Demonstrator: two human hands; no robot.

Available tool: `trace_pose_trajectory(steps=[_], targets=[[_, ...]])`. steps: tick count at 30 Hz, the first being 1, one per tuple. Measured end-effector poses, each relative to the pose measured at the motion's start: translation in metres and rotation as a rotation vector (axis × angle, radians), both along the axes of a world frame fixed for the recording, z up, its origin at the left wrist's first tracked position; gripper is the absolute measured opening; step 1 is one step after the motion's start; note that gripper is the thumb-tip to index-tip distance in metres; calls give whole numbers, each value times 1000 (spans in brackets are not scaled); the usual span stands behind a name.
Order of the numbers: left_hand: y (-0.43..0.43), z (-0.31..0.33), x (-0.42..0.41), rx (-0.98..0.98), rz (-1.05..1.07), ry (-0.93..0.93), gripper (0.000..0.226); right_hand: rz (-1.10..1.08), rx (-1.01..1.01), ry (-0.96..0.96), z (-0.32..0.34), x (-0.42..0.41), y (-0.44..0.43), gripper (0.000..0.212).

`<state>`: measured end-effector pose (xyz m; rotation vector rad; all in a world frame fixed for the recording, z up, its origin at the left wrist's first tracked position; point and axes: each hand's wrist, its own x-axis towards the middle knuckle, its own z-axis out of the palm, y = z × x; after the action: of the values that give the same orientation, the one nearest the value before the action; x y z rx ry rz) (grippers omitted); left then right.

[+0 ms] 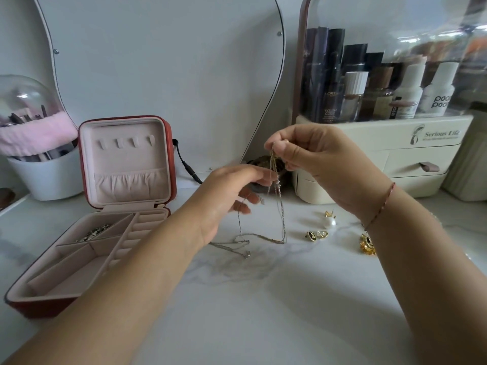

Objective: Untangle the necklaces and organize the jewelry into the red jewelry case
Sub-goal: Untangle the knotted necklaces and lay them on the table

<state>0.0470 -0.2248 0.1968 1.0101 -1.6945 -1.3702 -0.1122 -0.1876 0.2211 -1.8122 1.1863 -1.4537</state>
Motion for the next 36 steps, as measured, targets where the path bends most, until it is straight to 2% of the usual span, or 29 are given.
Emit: trace_pose_trajectory(steps=[3, 7, 9, 13, 20, 27, 32, 34, 36], targets=[[-2, 0, 1, -51, 40, 8, 21, 41, 39, -19, -2, 1, -2, 11], [-2, 1, 2, -31, 4, 187, 16, 63, 66, 16, -3, -1, -3, 14], [-1, 1, 3, -31, -23, 231, 22, 69, 80, 8, -3, -1, -3, 16], [1, 0, 2, -32, -57, 204, 27, 69, 107, -12, -3, -1, -3, 16], [-1, -1, 3, -43, -17, 238, 14, 68, 118, -5, -4, -1, -3, 18], [-2, 0, 4, -18, -42, 262, 13, 58, 127, 20, -3, -4, -3, 13], [-5, -1, 4, -14, 33, 313, 11, -18, 104, 133, -5, -3, -3, 9], [-5, -3, 2, -8, 39, 312, 3, -36, 109, 175, -6, -3, -4, 8], [-5, -5, -1, -7, 23, 284, 11, -44, 121, 211, -5, -3, -4, 8]])
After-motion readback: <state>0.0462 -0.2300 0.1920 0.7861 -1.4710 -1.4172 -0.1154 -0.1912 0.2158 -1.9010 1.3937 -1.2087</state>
